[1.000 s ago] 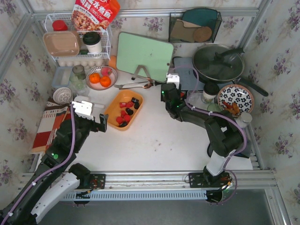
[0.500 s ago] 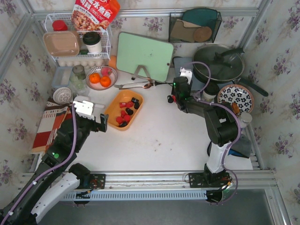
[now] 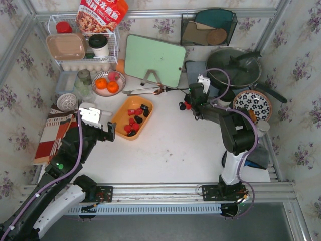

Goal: Mix the coffee capsules in the storage basket

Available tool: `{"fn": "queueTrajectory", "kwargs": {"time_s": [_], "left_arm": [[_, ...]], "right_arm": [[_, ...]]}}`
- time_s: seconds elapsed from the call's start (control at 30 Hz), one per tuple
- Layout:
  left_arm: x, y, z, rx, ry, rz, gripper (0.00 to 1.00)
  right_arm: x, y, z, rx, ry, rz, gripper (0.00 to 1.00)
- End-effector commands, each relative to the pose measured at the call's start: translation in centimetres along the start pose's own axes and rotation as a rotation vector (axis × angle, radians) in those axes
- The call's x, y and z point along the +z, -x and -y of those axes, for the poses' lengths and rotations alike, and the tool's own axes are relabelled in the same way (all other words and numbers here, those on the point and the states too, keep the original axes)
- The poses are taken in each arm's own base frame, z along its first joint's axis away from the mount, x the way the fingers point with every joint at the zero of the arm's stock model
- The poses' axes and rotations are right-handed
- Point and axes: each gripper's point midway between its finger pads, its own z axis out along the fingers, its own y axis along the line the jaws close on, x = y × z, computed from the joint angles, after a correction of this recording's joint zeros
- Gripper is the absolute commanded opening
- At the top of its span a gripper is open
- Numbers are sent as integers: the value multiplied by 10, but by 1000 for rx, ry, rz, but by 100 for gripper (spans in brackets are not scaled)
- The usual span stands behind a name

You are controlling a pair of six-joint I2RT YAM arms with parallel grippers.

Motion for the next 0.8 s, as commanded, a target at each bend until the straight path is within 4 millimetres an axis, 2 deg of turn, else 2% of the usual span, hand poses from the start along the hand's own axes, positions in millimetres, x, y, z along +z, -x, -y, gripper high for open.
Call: {"fn": "queueTrajectory", "kwargs": {"time_s": [0.0, 0.27, 0.5, 0.77], "left_arm": [[2, 9, -1, -2, 7, 35, 99], [4, 7, 0, 2, 6, 28, 99], [5, 6, 0, 3, 4, 22, 99], [6, 6, 1, 3, 4, 21, 99]], "right_arm": [[-5, -11, 11, 42, -40, -36, 57], [-3, -32, 13, 34, -21, -123, 51], [2, -43, 1, -8, 40, -188, 48], [2, -53, -1, -24, 54, -233, 43]]}}
